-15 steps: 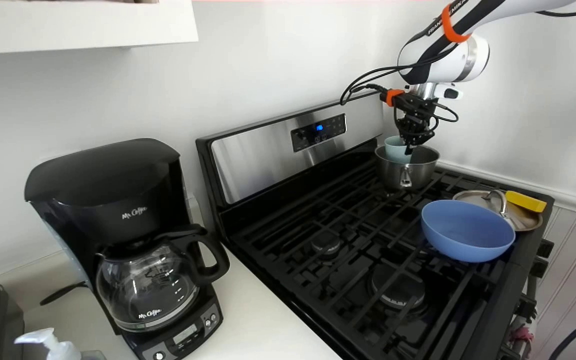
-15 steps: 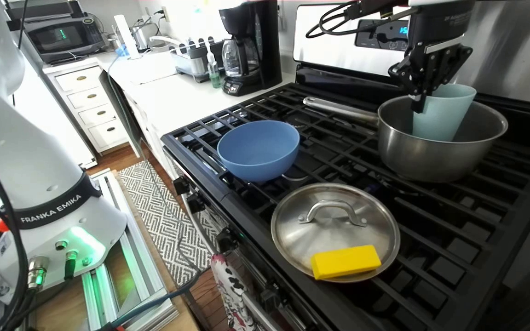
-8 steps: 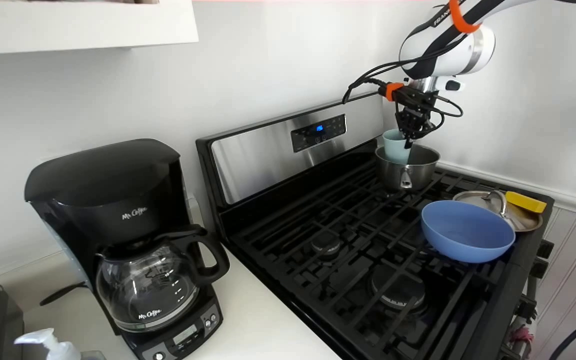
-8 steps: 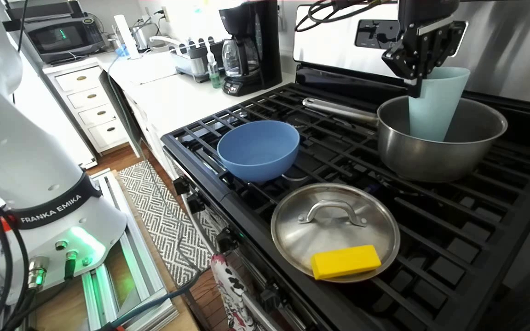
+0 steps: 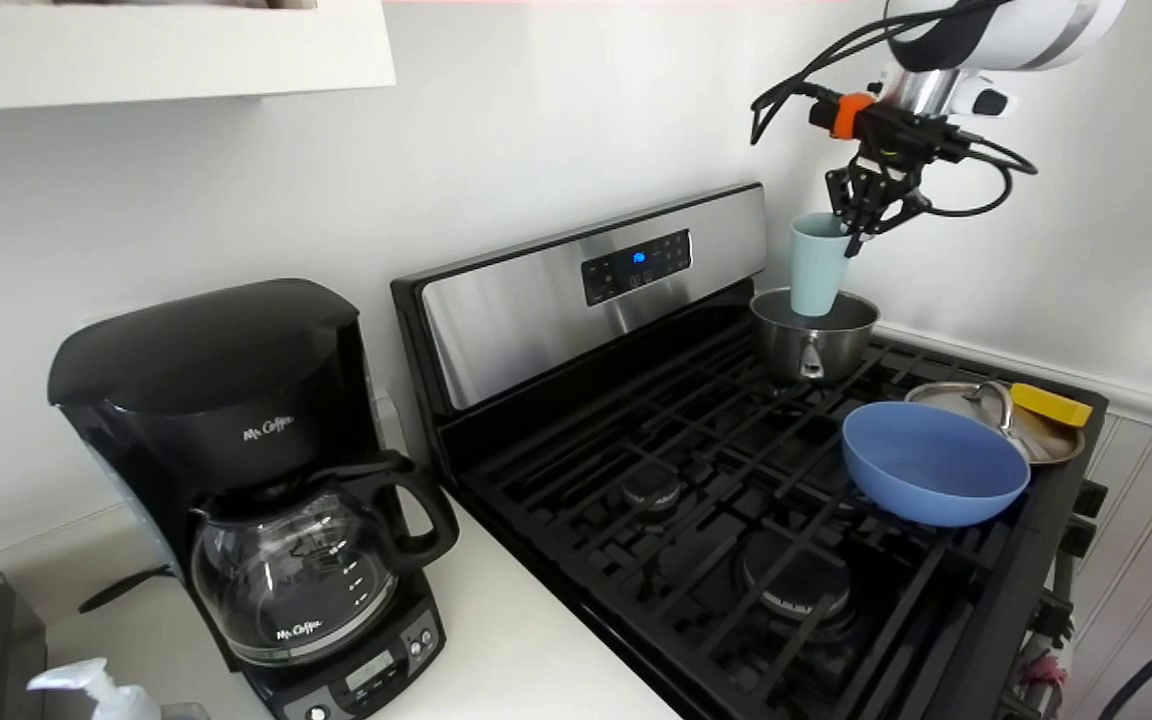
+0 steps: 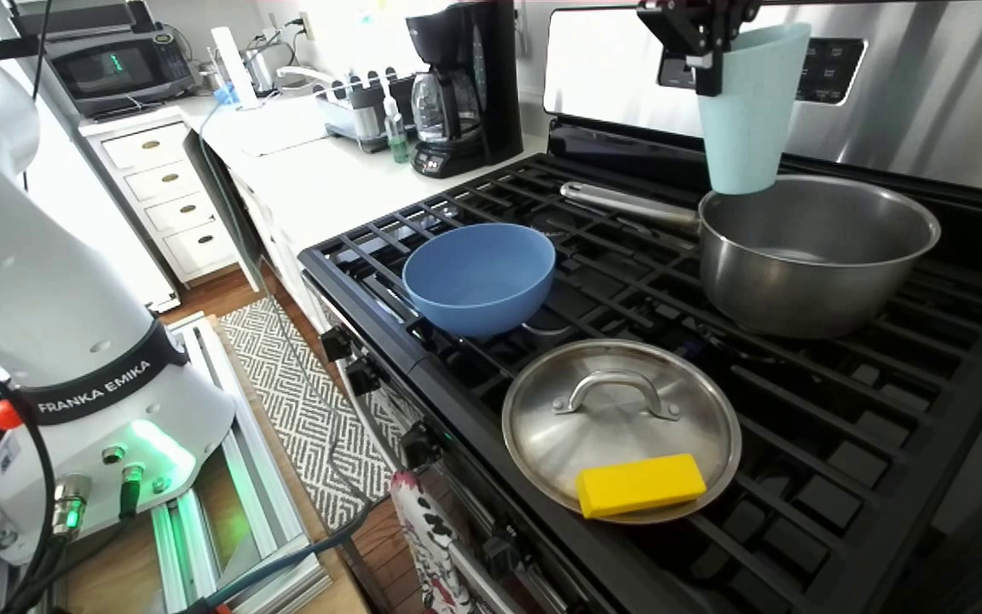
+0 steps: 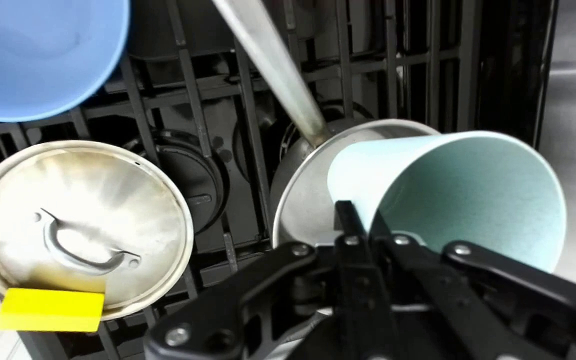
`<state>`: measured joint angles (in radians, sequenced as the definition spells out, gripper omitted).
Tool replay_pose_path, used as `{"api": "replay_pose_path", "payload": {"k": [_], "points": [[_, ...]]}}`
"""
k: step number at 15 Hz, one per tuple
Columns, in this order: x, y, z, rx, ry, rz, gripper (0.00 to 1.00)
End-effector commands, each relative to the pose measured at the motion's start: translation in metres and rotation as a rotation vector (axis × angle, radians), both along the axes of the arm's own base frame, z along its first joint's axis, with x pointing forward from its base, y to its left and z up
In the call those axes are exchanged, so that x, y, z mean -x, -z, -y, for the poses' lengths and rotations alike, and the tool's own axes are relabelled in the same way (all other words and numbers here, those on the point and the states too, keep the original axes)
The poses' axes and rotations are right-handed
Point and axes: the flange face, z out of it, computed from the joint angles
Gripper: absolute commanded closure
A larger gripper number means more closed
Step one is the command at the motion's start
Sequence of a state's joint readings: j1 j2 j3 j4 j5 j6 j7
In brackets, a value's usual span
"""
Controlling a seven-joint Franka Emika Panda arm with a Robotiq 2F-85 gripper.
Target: Put the blue cup in the blue bowl
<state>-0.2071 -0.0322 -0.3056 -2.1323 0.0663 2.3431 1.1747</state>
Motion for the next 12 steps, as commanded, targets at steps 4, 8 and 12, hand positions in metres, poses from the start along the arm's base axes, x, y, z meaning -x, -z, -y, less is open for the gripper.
{"api": "replay_pose_path", "payload": {"k": [4, 8, 12], "points": [[0.087, -0.012, -0.050, -0.109, -0.199, -0.045, 0.99], [0.129, -0.003, -0.066, -0.161, -0.294, -0.085, 0.99], [0.160, 0.010, -0.081, -0.215, -0.372, -0.147, 0.99]]}}
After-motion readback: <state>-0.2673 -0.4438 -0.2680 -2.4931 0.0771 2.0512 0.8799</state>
